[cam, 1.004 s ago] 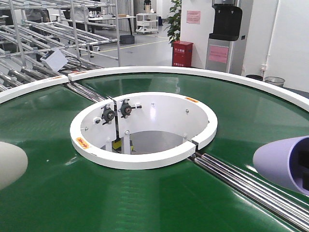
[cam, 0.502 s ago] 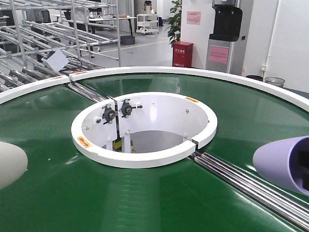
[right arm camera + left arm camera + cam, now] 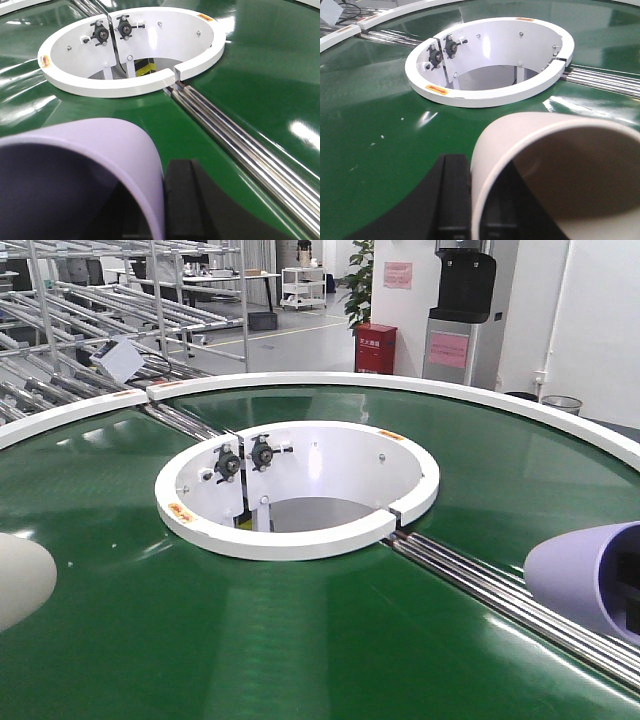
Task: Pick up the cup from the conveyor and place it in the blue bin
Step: 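Carry both cups while the base drives to the blue bins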
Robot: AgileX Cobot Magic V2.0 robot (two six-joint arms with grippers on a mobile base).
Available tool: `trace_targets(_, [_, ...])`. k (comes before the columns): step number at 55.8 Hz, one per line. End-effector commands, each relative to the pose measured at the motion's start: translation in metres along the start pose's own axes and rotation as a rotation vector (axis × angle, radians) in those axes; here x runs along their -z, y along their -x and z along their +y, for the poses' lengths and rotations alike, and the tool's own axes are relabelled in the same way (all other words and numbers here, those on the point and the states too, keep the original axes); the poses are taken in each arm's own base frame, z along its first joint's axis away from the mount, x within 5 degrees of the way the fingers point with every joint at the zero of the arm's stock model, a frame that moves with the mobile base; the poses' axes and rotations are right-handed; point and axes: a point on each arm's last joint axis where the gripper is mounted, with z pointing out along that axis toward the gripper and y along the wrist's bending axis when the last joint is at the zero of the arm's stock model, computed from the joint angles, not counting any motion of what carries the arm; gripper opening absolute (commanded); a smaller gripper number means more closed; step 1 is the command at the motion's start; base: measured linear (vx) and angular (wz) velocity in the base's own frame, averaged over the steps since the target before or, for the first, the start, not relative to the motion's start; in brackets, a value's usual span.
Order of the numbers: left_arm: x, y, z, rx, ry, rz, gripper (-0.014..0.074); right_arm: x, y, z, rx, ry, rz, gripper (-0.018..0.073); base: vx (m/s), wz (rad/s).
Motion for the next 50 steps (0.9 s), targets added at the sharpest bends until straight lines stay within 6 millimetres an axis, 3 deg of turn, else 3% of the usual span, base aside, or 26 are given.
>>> trace_targets(1, [0.0045,0.0141,0.0005,0.016,0.013,-0.102,-0.0003,0.0068,0.0164,-0.0013,-0.003,-0.029,-0.108,-0.001,-0.25,-0.06])
trace_targets(21, [0.0045,0.0141,0.0005,0.016,0.013,-0.102,-0.0003,0.0068,0.0164,-0.0012,-0.003,-0.029,-0.107,-0.001,-0.28,-0.19])
trace_targets(50, [0.0045,0.0141,0.0005,0.016,0.013,-0.102,-0.0003,0.0071,0.0165,-0.0012,-0.003,-0.029,-0.108,-0.001,-0.24,-0.42])
